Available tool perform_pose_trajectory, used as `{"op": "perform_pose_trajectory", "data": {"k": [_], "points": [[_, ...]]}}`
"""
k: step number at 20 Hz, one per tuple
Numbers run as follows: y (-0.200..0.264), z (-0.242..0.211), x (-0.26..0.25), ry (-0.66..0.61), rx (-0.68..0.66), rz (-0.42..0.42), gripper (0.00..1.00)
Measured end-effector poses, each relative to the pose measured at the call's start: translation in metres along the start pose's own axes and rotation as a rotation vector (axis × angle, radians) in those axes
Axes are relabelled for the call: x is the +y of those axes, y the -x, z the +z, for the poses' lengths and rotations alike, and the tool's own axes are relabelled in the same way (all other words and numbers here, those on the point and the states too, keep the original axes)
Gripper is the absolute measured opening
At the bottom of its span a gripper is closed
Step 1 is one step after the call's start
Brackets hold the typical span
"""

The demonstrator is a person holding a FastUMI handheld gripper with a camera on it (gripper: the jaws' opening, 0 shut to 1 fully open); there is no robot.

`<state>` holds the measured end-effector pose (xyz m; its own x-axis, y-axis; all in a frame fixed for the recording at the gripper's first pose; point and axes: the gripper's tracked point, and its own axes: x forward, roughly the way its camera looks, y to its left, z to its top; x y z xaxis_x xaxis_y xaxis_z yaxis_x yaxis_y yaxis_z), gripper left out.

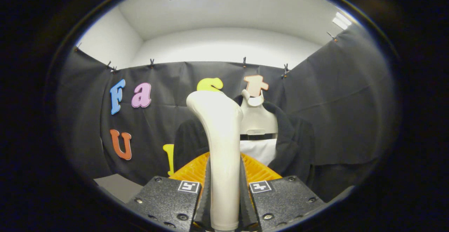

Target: Iron the clothes twice with a garment steamer, once on the left side and once on the right side.

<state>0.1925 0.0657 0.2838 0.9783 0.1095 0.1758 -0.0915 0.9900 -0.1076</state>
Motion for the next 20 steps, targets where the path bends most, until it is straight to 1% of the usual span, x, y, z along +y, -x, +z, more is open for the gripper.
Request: {"op": "perform_pose_trajectory", "data": {"k": [3, 12, 15, 20], "points": [[-0.002, -0.029, 0.002, 0.011, 0.038, -0.018, 0.38], [0.009, -0.078, 0.002, 0.033, 0.098, -0.016, 0.39], [0.014, -0.103, -0.002, 0.03, 0.13, -0.043, 0.38], [0.022, -0.135, -0.006, 0.025, 0.175, -0.054, 0.39]]}}
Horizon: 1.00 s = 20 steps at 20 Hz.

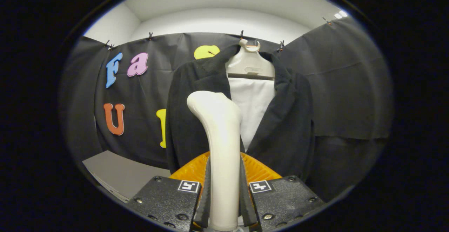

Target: Iron the clothes twice with a garment steamer, once on the left side and once on the right side.

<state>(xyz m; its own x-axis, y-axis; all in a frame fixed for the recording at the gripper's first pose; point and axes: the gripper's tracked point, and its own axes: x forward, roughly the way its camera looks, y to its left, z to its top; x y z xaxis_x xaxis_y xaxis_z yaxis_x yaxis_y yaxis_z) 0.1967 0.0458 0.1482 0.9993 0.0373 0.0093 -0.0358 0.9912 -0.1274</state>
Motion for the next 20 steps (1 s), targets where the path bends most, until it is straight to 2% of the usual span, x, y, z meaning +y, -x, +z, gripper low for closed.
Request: {"op": "perform_pose_trajectory", "data": {"k": [8, 20], "points": [[0.002, -0.055, -0.008, -0.035, 0.093, -0.028, 0.39], [0.014, -0.1, -0.01, -0.013, 0.152, -0.06, 0.39]]}}
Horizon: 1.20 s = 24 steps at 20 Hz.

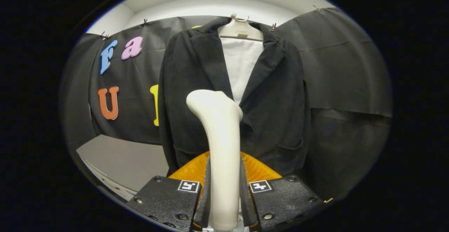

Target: Iron the clothes twice with a garment steamer, once on the left side and once on the right side.

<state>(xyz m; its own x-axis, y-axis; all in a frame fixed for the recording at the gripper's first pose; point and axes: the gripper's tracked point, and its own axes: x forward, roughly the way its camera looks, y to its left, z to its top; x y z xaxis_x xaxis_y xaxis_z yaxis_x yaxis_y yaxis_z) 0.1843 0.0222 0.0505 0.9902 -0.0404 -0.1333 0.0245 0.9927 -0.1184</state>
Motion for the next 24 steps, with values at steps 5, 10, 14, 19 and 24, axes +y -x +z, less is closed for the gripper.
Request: {"op": "perform_pose_trajectory", "data": {"k": [5, 10, 14, 19, 24], "points": [[-0.007, -0.038, 0.007, 0.003, 0.109, 0.002, 0.39], [-0.007, -0.064, 0.003, 0.016, 0.156, -0.017, 0.39], [-0.007, -0.09, -0.001, 0.033, 0.21, -0.036, 0.38], [-0.006, -0.115, -0.002, 0.04, 0.275, -0.049, 0.39], [-0.012, -0.147, -0.004, 0.05, 0.333, -0.074, 0.39]]}}
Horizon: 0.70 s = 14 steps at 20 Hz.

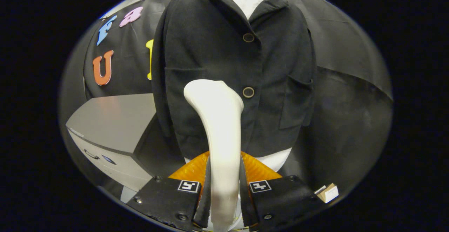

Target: Iron the clothes twice with a garment steamer, once on the left side and once on the right side.

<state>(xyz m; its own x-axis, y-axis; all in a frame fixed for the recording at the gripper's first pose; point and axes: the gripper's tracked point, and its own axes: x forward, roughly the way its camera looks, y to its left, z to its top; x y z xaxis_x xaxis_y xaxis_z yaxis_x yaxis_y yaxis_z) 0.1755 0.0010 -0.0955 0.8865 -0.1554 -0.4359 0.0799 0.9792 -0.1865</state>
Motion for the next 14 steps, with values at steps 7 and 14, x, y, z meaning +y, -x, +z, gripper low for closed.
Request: {"op": "perform_pose_trajectory", "data": {"k": [7, 14], "points": [[-0.015, -0.051, 0.005, -0.002, 0.121, -0.024, 0.38], [-0.024, -0.084, 0.008, -0.016, 0.2, -0.052, 0.39]]}}
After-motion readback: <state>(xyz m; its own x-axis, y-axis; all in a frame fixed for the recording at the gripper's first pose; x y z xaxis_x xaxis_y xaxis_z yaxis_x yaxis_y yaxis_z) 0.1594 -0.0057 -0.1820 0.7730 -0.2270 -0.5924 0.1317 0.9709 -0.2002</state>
